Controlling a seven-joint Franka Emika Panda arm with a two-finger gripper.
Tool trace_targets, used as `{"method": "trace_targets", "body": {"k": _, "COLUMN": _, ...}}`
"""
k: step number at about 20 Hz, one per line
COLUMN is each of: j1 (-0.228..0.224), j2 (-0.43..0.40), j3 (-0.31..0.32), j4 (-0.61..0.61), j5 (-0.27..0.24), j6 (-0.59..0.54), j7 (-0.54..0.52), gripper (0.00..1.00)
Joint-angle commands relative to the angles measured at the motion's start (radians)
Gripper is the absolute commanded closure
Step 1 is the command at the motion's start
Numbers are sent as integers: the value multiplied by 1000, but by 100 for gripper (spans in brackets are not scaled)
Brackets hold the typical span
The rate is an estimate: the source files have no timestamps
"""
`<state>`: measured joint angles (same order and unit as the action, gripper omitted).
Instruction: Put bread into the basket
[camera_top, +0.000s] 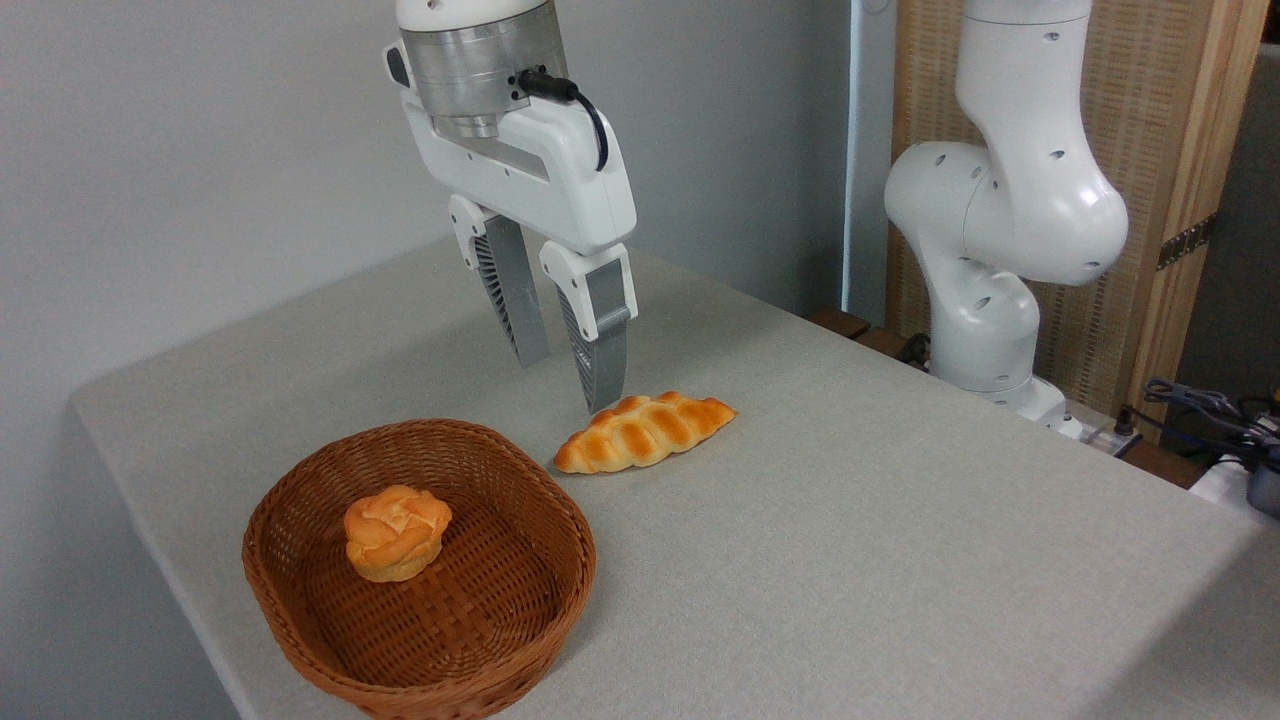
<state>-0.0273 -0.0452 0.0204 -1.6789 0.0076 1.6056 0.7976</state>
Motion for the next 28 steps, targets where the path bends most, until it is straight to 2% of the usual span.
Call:
{"method": "trace_targets", "body": {"k": 1, "j1": 3, "j2": -15, "j3": 4, "j4": -12, "j5": -15, "j6": 4, "j7": -6, "gripper": 0}}
{"method": "trace_targets", "body": {"k": 3, "j1": 3, "j2": -16, "j3": 3, "j4": -12, "j5": -15, "j6": 4, "j7": -9, "gripper": 0}}
{"method": "trace_targets", "body": {"k": 6, "j1": 3, "j2": -28, "j3": 3, "j4": -10, "j5": -53, "j6": -3, "j7": -23, "gripper": 0}}
{"method": "trace_targets", "body": {"k": 9, "j1": 1, "j2": -47, "j3": 3, "j4": -13, "j5": -55, "j6": -10, "j7": -46, "gripper": 0}}
{"method": "trace_targets", "body": {"k": 11, "j1": 0, "j2": -56, "j3": -19, "j4": -22, "j5": -57, "j6": -10, "j7": -69, "gripper": 0}}
{"method": "trace_targets", "body": {"k": 18, "j1": -16, "j2": -168, "j3": -91, "j4": -209, "j5": -57, "j6": 7, "j7": -58, "gripper": 0}}
{"method": "trace_targets", "body": {"k": 20, "j1": -37, "j2": -183, "j3": -97, "j4": -252, "j5": -57, "j6": 8, "j7": -58, "gripper": 0}}
{"method": "trace_targets", "body": {"k": 22, "j1": -83, "j2": -208, "j3": -96, "j4": -321, "j5": -57, "j6": 10, "j7": -57, "gripper": 0}}
{"method": "trace_targets", "body": {"k": 26, "j1": -118, "j2": -286, "j3": -99, "j4": -501, "j5": -57, "j6": 132, "j7": -52, "gripper": 0}}
{"method": "trace_targets", "body": {"k": 28, "j1": -152, "j2": -312, "j3": -99, "j4": -577, "j5": -55, "j6": 190, "j7": -52, "gripper": 0}}
